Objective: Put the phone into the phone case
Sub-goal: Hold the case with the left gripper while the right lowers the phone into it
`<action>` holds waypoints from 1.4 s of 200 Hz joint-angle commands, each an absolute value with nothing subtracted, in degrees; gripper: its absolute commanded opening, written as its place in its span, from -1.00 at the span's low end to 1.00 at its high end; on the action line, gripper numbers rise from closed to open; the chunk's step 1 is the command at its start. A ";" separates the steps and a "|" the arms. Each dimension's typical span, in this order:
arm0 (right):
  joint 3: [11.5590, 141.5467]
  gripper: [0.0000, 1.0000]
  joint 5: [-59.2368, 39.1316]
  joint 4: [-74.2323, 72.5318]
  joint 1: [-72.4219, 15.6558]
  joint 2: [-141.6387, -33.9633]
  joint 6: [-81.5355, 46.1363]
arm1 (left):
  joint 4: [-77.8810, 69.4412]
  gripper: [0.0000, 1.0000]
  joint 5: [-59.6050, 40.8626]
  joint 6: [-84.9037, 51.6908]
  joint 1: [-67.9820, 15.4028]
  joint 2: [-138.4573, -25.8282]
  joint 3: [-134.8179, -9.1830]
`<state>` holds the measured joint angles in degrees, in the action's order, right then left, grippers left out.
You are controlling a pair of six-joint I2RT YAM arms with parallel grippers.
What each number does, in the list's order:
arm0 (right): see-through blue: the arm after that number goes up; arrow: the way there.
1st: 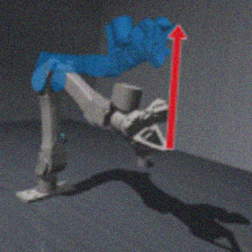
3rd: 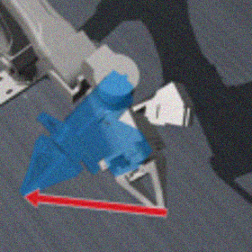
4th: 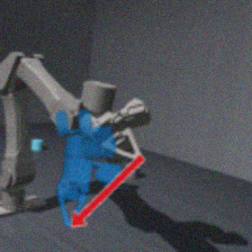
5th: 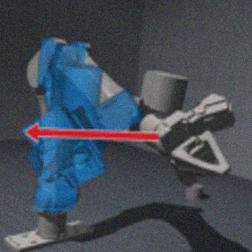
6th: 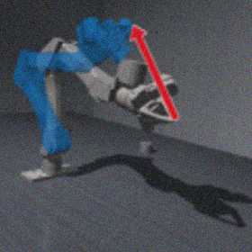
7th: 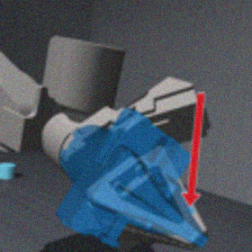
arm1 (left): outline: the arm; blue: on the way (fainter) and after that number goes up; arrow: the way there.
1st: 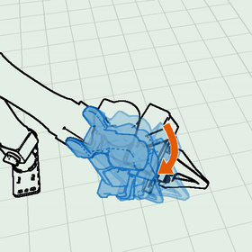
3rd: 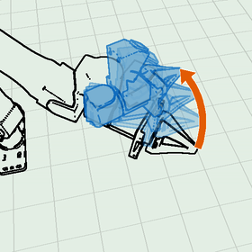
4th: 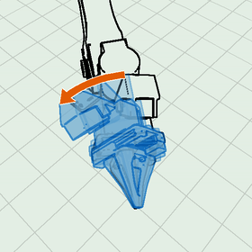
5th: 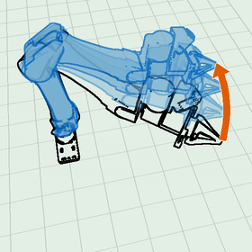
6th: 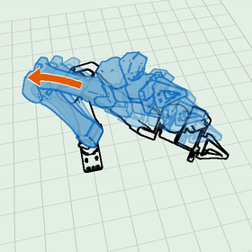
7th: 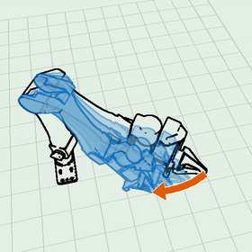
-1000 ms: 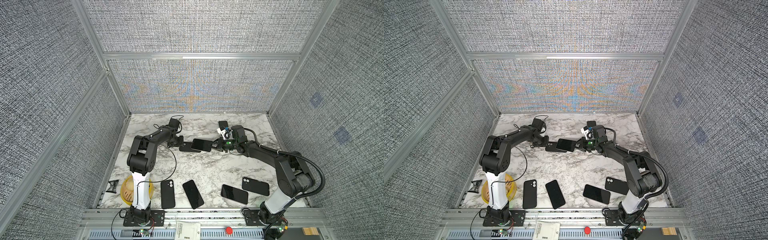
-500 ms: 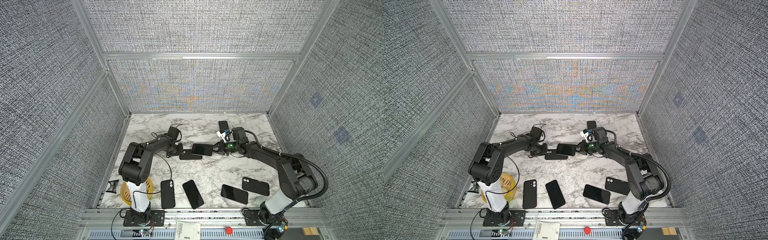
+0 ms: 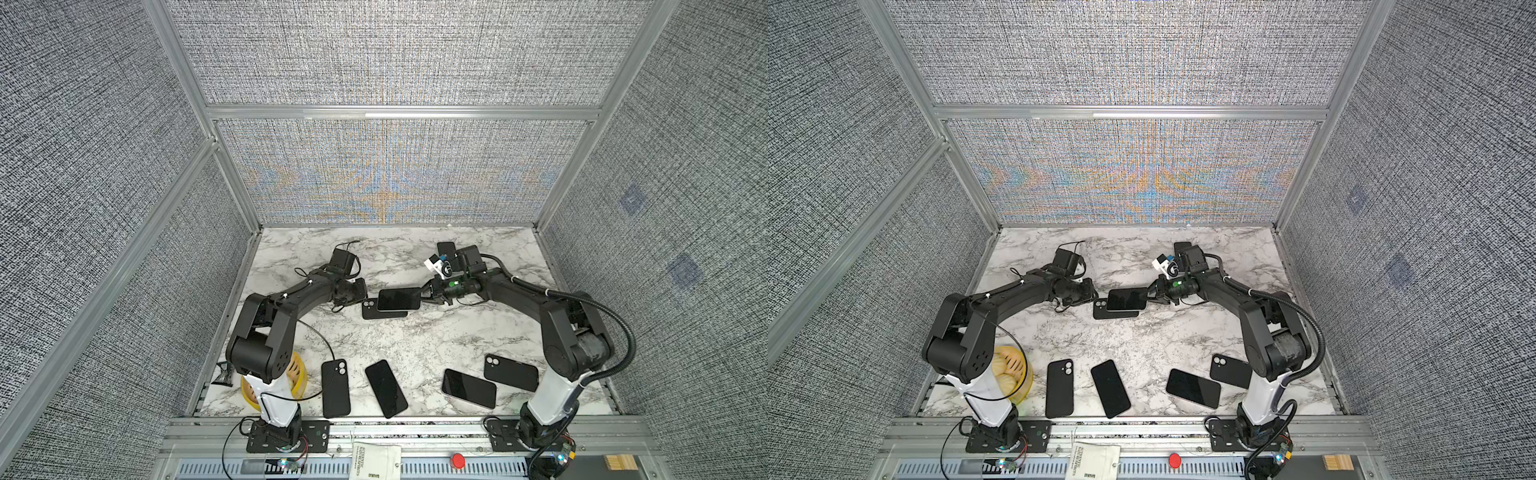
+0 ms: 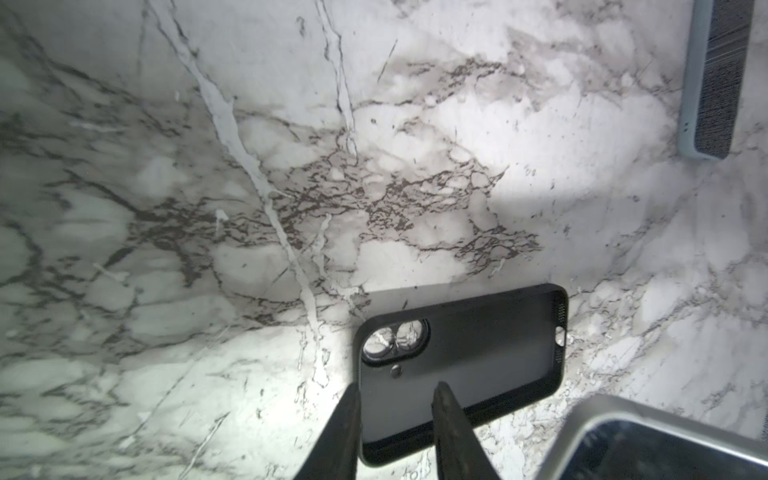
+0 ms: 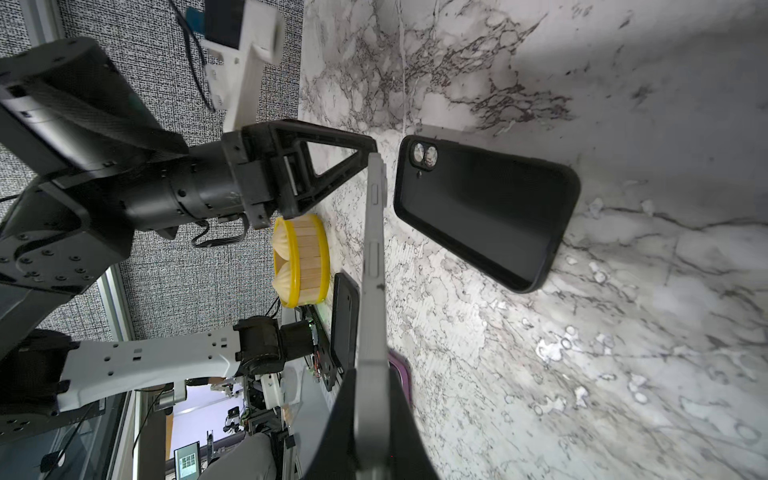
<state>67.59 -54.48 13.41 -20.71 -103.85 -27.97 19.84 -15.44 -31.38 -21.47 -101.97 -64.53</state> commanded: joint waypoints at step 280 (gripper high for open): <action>92.71 -1.00 -53.13 38.17 -23.87 -126.09 -16.53 | 11.98 0.17 -30.15 -35.33 -17.36 -104.40 -58.74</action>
<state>91.48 -54.92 34.70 -23.49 -125.03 -18.33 13.02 -29.67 -35.99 -17.43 -104.16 -59.07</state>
